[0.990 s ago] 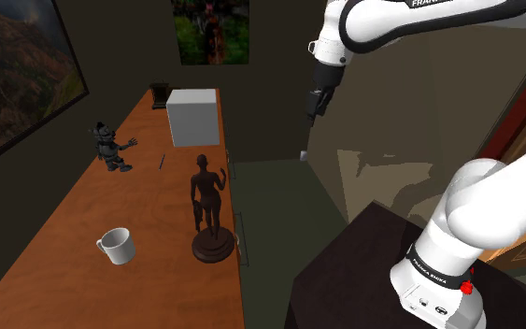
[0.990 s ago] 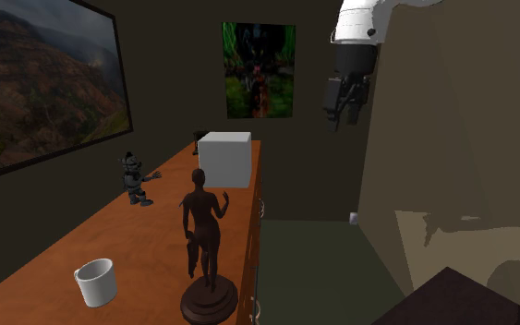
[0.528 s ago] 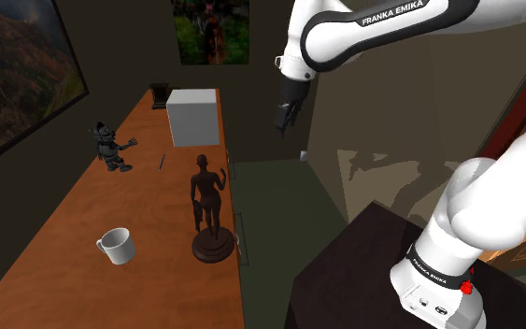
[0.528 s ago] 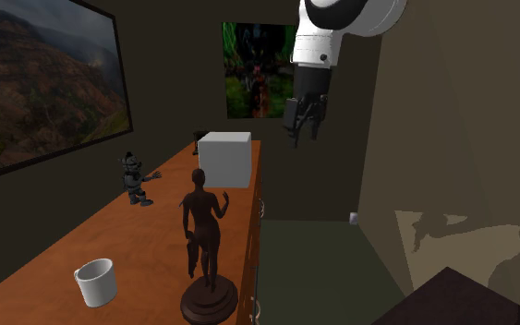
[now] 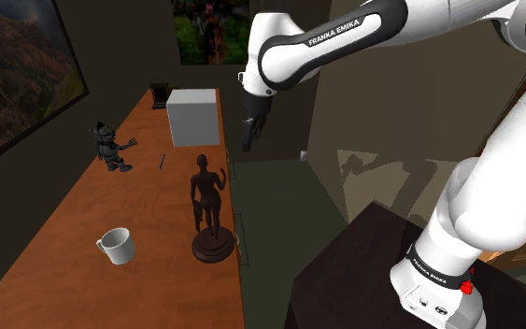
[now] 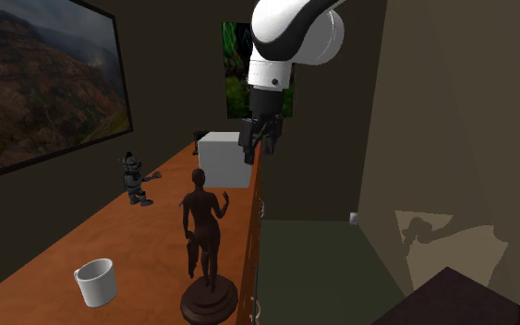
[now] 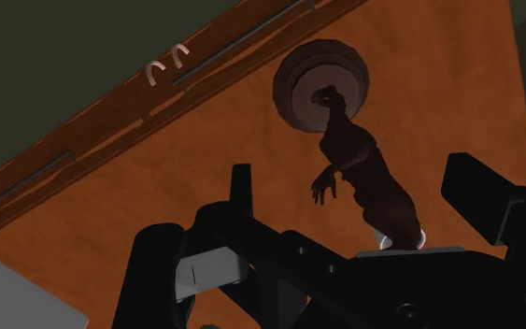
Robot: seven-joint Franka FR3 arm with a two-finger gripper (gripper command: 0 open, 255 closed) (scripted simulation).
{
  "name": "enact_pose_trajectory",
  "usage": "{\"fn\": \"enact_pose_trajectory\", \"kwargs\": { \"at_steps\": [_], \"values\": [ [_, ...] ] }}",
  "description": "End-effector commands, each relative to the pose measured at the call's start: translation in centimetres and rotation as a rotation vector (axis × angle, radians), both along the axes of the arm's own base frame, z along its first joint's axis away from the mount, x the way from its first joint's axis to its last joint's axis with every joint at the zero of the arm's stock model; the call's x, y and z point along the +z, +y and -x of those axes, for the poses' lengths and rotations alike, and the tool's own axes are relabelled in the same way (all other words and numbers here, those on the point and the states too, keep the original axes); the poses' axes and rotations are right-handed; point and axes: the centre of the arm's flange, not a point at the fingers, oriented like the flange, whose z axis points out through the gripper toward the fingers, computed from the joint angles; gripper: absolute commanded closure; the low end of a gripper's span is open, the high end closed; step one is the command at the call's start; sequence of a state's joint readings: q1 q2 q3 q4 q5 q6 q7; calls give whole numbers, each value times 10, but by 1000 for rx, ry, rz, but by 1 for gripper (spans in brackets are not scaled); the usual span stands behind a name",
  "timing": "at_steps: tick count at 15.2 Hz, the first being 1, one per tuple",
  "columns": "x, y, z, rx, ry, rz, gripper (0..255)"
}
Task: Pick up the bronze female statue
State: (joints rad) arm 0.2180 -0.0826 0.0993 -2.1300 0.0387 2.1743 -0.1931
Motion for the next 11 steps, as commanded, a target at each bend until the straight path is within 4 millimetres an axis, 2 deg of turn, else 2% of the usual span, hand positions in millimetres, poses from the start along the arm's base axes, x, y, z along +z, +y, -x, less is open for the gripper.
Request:
{"fn": "enact_pose_trajectory", "kwargs": {
  "at_steps": [1, 10, 11],
  "values": [
    [-13, 20, -9, 30, 0, -7, 0],
    [-59, 111, -60, 161, 2, -35, 0],
    [-64, 111, -60, 161, 2, -35, 0]
  ]
}}
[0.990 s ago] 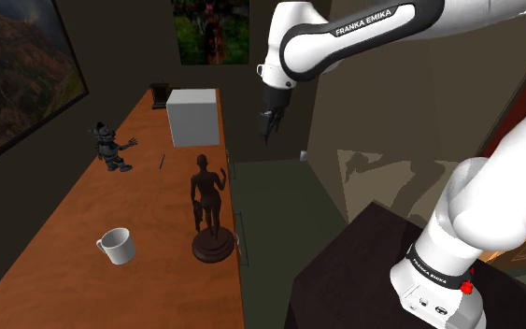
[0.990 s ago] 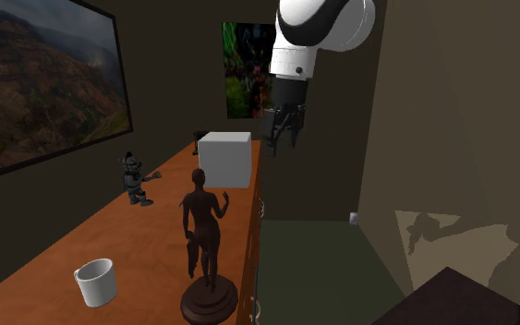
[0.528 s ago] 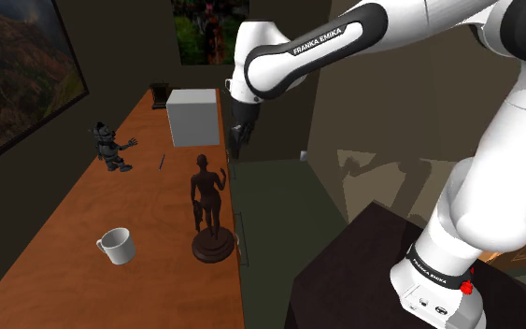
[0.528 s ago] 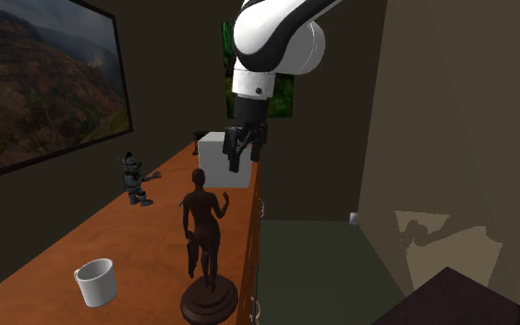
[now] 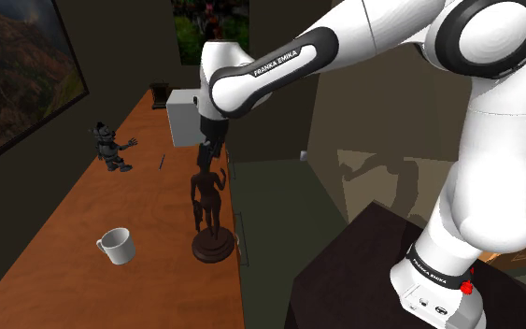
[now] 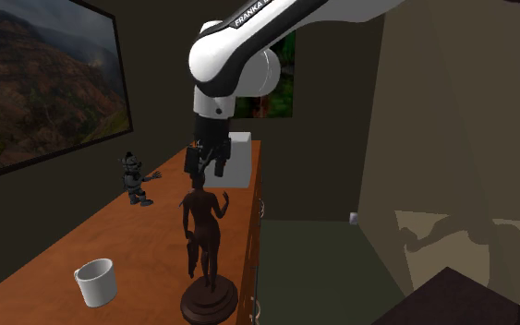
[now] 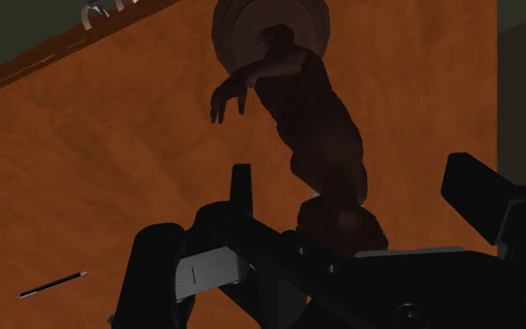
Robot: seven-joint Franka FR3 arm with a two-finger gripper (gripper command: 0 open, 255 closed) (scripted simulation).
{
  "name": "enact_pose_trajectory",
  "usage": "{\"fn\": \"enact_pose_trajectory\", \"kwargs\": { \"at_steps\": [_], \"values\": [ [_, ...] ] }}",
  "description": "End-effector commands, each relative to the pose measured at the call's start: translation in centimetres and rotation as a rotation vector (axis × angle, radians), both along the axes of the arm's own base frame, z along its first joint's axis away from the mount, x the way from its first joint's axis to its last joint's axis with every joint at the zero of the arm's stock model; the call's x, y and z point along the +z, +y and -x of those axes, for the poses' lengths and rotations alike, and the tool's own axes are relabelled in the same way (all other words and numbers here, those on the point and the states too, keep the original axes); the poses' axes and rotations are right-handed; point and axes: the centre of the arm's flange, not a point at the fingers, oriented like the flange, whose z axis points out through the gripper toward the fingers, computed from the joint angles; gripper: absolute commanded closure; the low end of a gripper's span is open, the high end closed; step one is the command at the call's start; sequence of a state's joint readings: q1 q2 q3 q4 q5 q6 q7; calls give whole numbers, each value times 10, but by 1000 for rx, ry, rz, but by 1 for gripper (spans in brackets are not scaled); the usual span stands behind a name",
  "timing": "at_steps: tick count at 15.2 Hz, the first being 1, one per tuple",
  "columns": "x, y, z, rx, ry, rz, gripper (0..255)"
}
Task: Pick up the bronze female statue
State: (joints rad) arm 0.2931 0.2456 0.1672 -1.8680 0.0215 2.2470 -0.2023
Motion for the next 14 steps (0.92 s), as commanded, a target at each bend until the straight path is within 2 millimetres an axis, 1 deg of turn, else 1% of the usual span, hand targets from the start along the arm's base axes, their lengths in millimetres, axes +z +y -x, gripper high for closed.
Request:
{"fn": "enact_pose_trajectory", "kwargs": {
  "at_steps": [1, 6, 7, 9, 10, 14],
  "values": [
    [-12, 5, -3, 7, 0, -2, 0],
    [-38, 5, -3, 7, 0, -2, 0],
    [-41, 5, -3, 7, 0, -2, 0],
    [-41, 5, -3, 7, 0, -2, 0],
    [-42, 6, -3, 7, 0, -2, 255],
    [-42, 5, -3, 7, 0, -2, 255]
  ]
}}
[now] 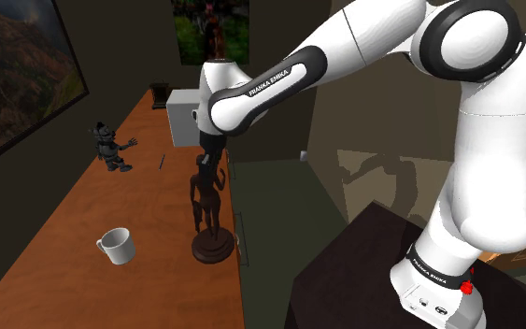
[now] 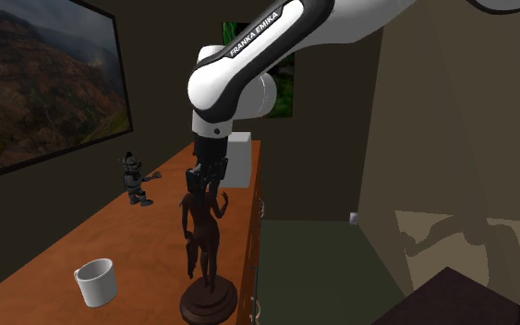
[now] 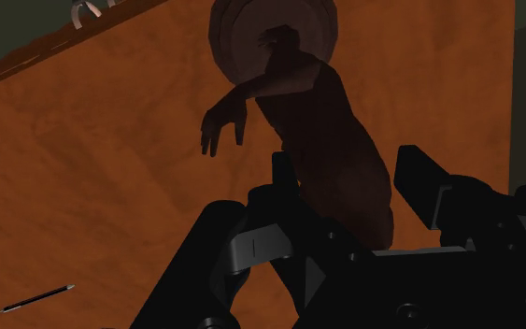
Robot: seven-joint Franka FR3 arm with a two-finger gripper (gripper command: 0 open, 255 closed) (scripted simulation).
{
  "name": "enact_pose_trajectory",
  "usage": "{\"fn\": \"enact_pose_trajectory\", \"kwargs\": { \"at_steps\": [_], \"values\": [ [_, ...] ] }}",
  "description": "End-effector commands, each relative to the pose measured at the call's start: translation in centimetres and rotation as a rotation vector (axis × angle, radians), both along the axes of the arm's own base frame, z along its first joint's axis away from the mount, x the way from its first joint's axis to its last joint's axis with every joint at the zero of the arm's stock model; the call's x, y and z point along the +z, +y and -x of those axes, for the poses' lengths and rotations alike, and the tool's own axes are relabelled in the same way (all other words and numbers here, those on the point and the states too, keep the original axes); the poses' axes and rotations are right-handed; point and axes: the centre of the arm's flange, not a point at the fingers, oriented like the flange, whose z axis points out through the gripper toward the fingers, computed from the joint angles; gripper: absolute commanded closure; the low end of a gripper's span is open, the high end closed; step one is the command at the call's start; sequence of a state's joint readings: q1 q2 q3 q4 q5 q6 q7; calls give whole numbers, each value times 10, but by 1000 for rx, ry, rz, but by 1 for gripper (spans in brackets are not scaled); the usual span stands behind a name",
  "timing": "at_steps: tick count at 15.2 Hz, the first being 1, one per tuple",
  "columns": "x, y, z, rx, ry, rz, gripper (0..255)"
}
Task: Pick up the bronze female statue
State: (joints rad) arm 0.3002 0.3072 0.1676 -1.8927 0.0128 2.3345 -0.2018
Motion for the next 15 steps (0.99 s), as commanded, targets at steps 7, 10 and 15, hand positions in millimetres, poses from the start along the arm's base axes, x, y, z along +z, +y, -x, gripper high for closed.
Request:
{"fn": "enact_pose_trajectory", "kwargs": {
  "at_steps": [7, 10, 15],
  "values": [
    [10, -1, 0, -1, 1, 1, 255],
    [26, 0, 0, -1, 1, 1, 255],
    [52, 0, 0, -1, 1, 1, 255]
  ]
}}
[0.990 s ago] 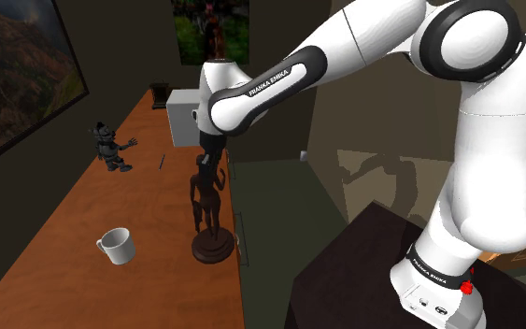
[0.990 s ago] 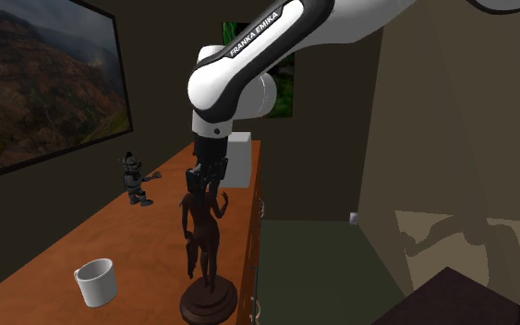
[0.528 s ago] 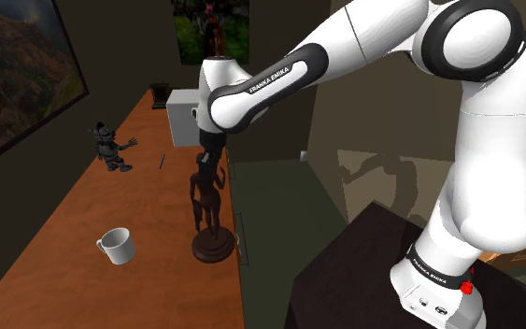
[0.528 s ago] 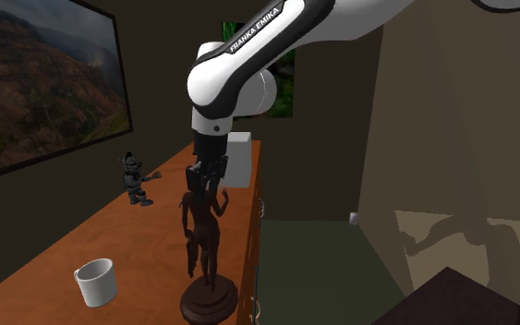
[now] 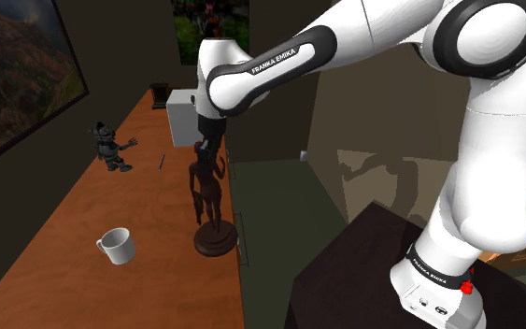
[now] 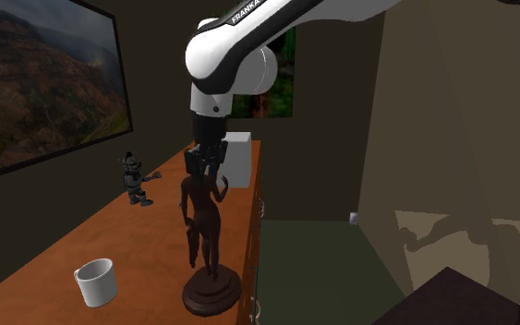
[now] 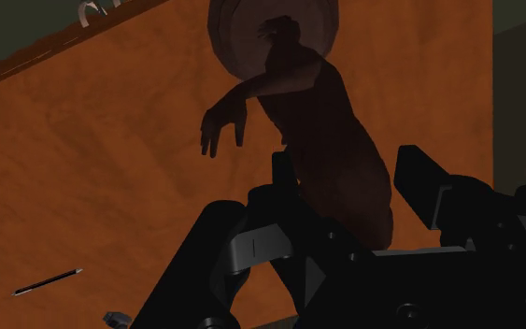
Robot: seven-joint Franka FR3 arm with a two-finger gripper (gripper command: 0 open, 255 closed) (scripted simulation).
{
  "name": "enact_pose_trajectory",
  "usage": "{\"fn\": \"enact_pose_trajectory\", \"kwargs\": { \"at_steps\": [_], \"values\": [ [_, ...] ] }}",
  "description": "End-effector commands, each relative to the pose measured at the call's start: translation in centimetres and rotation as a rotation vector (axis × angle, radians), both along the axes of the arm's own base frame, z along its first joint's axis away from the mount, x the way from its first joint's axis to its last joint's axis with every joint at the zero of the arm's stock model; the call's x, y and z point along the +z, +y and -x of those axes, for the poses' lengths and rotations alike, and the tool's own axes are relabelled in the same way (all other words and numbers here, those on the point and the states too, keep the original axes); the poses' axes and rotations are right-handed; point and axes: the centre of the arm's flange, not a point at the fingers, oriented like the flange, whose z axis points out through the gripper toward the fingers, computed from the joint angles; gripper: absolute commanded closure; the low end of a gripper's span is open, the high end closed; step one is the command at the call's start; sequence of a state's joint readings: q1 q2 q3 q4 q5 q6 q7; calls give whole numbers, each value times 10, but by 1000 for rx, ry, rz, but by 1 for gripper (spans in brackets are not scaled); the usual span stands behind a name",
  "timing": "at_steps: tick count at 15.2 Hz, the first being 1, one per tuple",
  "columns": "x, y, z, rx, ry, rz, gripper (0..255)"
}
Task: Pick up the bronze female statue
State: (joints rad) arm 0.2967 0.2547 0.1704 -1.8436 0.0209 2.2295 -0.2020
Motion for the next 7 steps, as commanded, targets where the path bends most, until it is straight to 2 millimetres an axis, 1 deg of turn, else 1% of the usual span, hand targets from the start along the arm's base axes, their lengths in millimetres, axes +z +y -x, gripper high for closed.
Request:
{"fn": "enact_pose_trajectory", "kwargs": {
  "at_steps": [1, 5, 7],
  "values": [
    [12, 0, -1, 0, -3, -1, 255],
    [34, 0, -1, 0, -3, -1, 255],
    [34, 0, -1, 0, -3, -1, 255]
  ]
}}
